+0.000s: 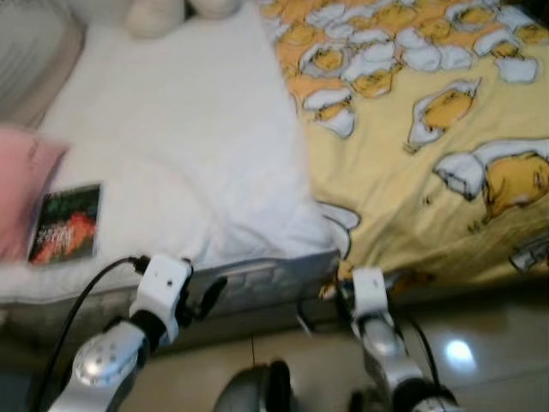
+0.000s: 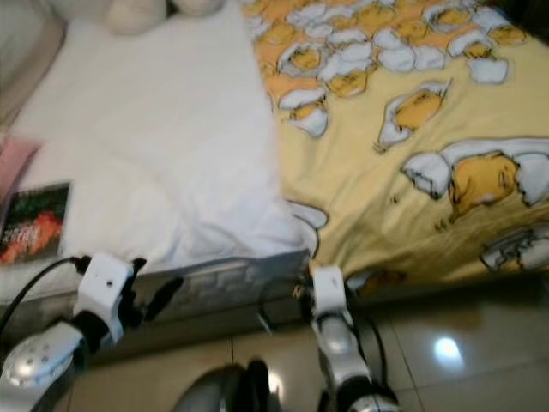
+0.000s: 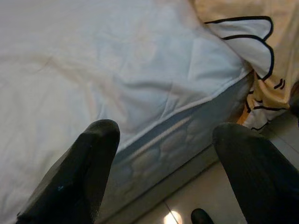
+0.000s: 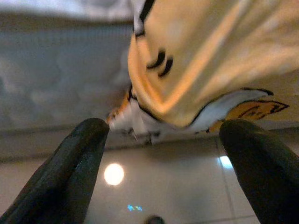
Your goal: Clean up the room
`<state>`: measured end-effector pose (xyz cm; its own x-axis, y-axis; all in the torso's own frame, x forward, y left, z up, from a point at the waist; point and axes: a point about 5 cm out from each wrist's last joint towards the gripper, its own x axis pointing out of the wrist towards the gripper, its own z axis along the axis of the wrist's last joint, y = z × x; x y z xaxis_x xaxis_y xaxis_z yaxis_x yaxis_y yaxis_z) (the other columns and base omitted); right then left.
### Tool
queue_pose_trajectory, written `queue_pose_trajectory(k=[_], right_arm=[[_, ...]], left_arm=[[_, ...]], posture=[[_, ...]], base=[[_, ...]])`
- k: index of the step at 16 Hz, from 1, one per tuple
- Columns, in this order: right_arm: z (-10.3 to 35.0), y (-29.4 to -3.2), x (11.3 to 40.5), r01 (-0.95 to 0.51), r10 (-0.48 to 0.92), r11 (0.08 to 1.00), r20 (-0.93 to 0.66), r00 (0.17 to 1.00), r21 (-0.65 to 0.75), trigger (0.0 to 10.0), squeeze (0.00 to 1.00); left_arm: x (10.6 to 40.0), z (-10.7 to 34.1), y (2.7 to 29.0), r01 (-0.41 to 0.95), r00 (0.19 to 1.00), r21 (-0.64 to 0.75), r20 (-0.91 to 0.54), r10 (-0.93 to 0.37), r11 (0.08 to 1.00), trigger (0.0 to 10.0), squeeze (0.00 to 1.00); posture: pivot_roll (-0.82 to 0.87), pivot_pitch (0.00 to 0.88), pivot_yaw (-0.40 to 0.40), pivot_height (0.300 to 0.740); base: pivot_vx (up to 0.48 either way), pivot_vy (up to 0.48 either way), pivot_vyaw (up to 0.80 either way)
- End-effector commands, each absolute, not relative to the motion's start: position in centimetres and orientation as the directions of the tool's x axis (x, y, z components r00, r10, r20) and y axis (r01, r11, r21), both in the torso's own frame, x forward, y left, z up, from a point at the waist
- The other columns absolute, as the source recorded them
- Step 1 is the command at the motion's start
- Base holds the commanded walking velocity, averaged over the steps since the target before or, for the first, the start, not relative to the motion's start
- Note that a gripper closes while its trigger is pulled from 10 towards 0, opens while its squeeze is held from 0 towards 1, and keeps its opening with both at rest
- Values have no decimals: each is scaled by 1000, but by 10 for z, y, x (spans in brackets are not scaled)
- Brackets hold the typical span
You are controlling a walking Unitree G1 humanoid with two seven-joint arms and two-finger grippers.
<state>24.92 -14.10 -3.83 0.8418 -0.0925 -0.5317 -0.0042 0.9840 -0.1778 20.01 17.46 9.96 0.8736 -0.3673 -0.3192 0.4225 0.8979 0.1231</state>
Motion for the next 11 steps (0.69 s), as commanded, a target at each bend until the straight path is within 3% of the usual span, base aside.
queue_pose_trajectory(k=[1,5,11], right_arm=[[-30,-137,260,-2,-96,981,-488,867,-196,10000,0],[-28,-146,264,51,-157,974,-490,857,-223,10000,0],[-17,-148,281,16,-139,968,-482,865,-252,10000,0]], left_arm=[[196,101,176,420,870,119,-334,-362,900,10000,0],[184,104,176,419,860,98,-362,-359,903,10000,0],[164,108,178,411,848,94,-404,-342,907,10000,0]], posture=[[155,199,173,740],[175,255,182,740],[208,305,195,740]], base=[[0,0,0],[0,0,0],[0,0,0]])
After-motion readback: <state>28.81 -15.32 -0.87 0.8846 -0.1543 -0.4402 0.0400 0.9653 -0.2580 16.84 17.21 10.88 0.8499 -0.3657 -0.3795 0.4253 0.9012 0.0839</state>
